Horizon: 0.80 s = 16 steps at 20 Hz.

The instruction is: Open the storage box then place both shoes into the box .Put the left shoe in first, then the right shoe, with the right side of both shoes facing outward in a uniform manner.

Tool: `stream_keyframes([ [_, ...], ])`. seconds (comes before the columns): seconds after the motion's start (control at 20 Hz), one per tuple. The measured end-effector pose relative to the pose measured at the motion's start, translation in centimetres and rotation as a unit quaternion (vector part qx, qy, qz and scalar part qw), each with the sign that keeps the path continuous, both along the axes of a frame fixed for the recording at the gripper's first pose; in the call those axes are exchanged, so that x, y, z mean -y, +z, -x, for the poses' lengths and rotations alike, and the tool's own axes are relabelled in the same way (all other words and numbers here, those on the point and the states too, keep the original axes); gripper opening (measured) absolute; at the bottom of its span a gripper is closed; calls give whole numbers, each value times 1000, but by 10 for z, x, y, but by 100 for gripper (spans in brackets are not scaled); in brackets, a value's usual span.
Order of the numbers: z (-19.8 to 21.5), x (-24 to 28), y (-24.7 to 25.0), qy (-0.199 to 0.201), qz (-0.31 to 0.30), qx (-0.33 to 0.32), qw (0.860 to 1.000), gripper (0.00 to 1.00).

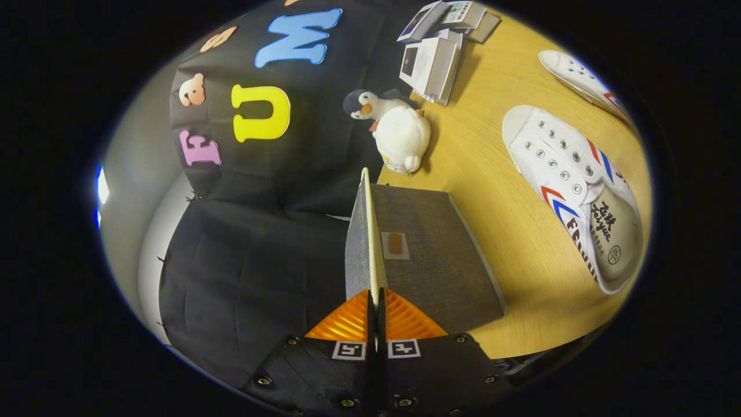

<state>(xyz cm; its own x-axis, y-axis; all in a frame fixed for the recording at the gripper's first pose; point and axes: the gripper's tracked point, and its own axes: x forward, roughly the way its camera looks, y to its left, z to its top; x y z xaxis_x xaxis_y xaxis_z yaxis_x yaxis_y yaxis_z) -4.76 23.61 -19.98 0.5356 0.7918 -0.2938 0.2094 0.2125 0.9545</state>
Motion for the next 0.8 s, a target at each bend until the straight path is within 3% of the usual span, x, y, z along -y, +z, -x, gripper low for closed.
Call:
stream_keyframes([
  [0.45,-24,-28,102,22,44,114,992,0],
  [0.8,-27,-88,153,51,90,182,978,0],
])
